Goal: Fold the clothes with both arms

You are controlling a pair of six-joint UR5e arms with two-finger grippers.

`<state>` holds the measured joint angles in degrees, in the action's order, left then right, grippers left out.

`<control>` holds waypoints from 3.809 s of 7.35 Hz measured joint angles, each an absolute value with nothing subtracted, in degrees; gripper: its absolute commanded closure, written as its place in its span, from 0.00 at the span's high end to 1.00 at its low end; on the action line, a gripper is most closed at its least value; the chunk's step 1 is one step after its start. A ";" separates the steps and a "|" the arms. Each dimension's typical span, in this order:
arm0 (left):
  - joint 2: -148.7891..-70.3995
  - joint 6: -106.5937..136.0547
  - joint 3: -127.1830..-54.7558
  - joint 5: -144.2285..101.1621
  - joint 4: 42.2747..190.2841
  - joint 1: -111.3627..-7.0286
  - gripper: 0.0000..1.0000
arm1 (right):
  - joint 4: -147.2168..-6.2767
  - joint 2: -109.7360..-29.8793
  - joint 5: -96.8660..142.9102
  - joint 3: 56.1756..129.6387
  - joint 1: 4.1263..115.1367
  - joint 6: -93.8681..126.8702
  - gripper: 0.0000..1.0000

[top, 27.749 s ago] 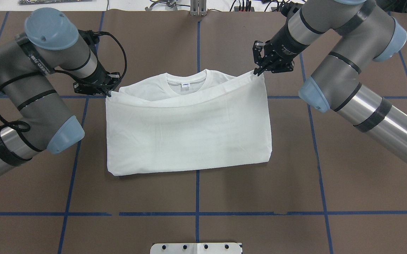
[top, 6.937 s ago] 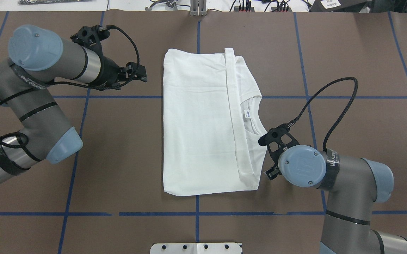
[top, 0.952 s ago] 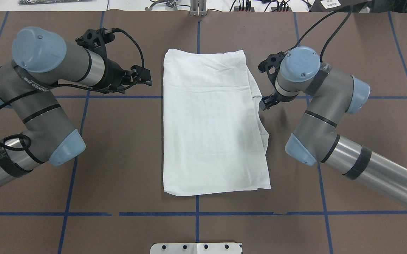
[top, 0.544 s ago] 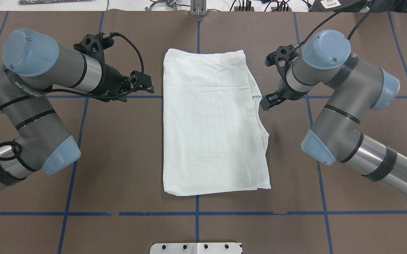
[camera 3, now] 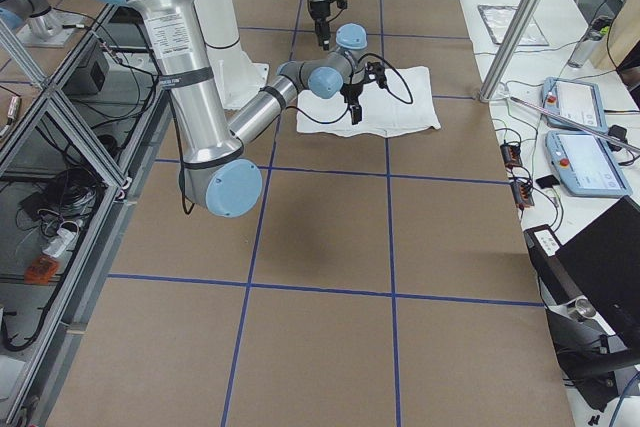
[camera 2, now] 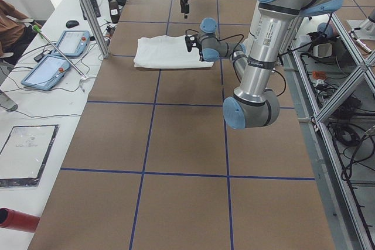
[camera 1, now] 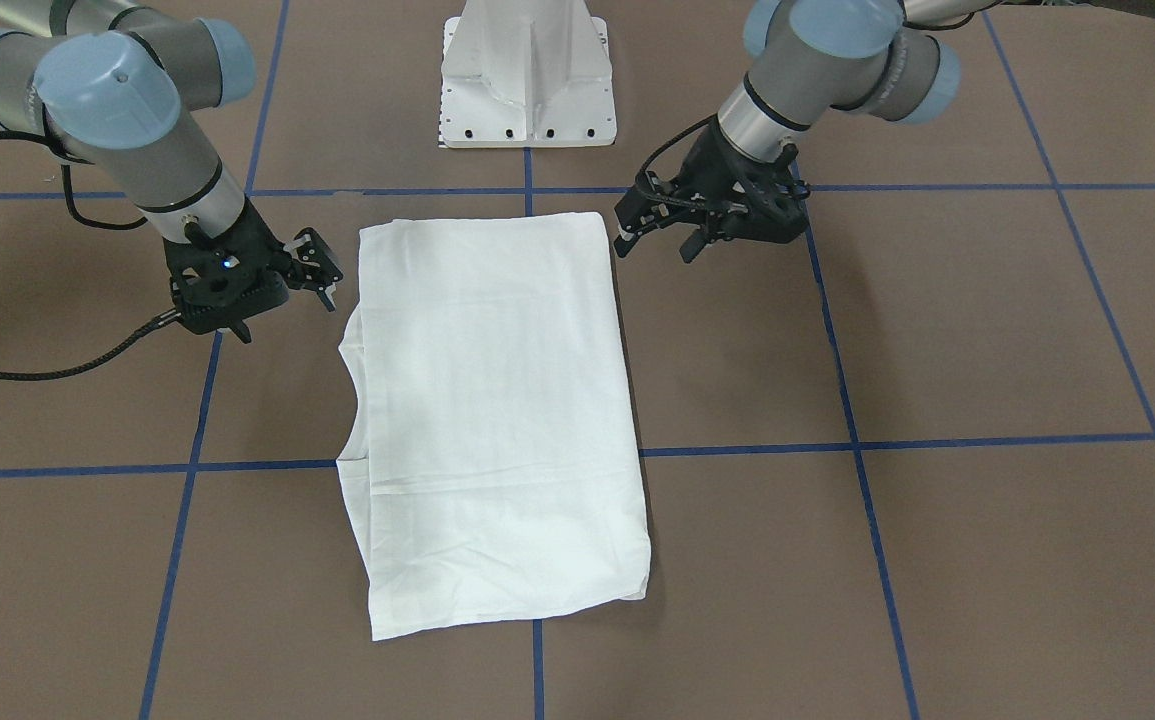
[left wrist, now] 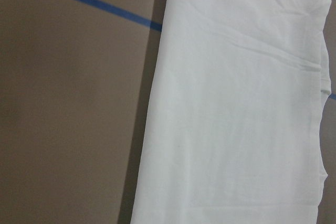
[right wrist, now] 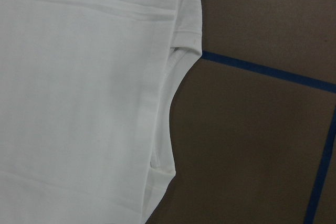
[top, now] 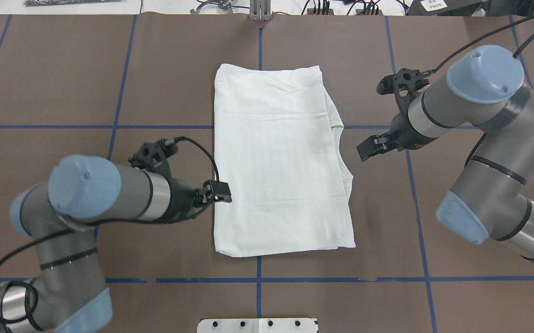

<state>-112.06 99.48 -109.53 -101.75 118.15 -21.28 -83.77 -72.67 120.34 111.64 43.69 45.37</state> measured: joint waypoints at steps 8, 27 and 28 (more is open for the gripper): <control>-116.51 105.90 -102.44 -95.71 112.78 -14.68 0.98 | -83.32 -73.90 121.12 115.07 40.10 56.93 1.00; -116.76 105.05 -102.48 -95.66 109.42 -14.72 0.00 | -83.41 -73.87 121.02 115.13 40.12 57.09 1.00; -116.73 105.07 -102.59 -95.64 109.40 -14.83 0.00 | -83.41 -73.77 121.01 115.14 40.03 57.75 1.00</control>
<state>-116.73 105.07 -102.59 -95.64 109.40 -14.83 -83.41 -73.77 121.01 115.14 40.03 57.75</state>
